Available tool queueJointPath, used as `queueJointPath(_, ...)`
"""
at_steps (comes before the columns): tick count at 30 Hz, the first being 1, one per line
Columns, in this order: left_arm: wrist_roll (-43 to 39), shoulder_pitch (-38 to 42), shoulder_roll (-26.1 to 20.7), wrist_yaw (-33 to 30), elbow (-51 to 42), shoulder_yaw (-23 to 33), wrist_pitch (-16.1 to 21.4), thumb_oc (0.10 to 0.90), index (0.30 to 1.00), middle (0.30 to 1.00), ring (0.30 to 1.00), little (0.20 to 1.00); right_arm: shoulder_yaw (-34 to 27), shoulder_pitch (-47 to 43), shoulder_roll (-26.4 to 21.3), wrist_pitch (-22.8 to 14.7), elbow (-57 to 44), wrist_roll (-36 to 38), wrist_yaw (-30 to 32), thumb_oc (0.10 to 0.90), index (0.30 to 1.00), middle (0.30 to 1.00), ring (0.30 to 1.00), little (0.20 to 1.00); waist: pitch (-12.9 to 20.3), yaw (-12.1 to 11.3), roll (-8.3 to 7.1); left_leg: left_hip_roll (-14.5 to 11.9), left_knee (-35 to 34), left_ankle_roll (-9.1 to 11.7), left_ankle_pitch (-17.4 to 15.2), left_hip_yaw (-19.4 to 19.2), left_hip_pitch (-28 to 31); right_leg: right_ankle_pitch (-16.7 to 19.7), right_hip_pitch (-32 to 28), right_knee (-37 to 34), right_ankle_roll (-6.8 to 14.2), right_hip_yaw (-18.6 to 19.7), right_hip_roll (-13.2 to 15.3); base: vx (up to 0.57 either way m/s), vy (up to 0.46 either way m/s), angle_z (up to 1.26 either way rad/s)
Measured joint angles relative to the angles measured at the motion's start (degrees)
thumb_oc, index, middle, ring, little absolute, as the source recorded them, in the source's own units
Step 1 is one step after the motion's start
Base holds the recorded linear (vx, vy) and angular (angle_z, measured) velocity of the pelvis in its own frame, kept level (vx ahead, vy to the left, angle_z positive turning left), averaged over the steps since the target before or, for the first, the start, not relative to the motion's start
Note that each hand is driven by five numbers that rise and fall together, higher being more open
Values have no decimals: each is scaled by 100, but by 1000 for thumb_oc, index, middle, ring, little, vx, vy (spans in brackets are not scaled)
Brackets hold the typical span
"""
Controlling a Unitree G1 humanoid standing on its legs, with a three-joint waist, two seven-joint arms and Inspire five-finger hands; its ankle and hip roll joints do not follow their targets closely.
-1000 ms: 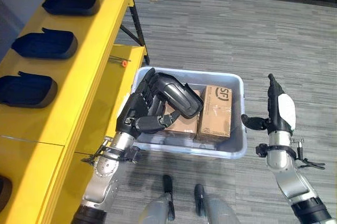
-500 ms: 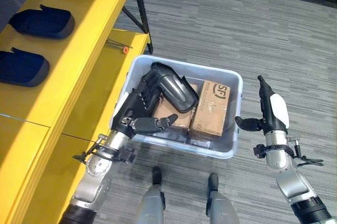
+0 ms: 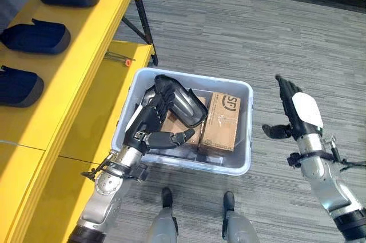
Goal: Move parts from the plastic box to the shelf.
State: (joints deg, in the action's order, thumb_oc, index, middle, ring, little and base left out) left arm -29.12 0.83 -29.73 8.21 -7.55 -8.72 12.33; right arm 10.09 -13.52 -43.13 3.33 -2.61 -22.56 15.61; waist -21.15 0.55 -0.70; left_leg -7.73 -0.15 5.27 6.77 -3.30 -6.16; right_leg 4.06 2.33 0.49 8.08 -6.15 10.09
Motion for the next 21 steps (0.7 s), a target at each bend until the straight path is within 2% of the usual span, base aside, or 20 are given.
queueJointPath(4,-178,75,1,-26,0,2,-75,900,1000,1000,1000,1000,29,-805,-235,-69,-306,-157,-92,900,1000,1000,1000,1000,-133,-115,159,-8,115,0,-1,116,-198,-7,87,26,-10,-104,-18,-80,-36,16)
queueJointPath(6,-225,106,0,-51,-1,9,-80,900,1000,1000,1000,1000,85,-1197,-250,-217,-440,-227,-191,900,1000,1000,1000,1000,-277,-205,249,-4,225,1,0,204,-374,-28,198,117,-13,-168,-18,-102,-44,15)
queueJointPath(9,-220,272,-6,-63,-5,13,-77,900,1000,1000,1000,1000,397,-1672,-267,-473,-460,-449,-356,900,1000,1000,1000,1000,-564,-324,254,-5,413,-1,-3,298,-683,-145,533,451,-36,-195,-10,-102,-90,12)
queueJointPath(14,-224,551,-93,-158,-3,20,19,900,1000,1000,1000,1000,864,-1869,-265,-936,-460,-848,-442,900,1000,1000,1000,1000,-890,-604,246,14,673,3,1,405,-1214,-349,1164,1051,-56,-212,35,-107,-80,8)
queueJointPath(17,-201,563,-98,-224,-4,20,132,900,1000,1000,1000,1000,1064,-1875,-267,-1172,-449,-1119,-459,900,1000,1000,1000,1000,-932,-695,246,75,827,2,3,499,-1531,-553,1573,1494,-63,-226,117,-109,-126,15)
queueJointPath(21,-194,437,-132,-423,-1,221,161,900,1000,1000,1000,1000,1271,-2095,-299,-1160,-331,-1275,-508,900,1000,1000,1000,1000,-952,-759,237,95,997,2,1,555,-1854,-751,2023,2006,-110,-208,166,-78,-70,6)
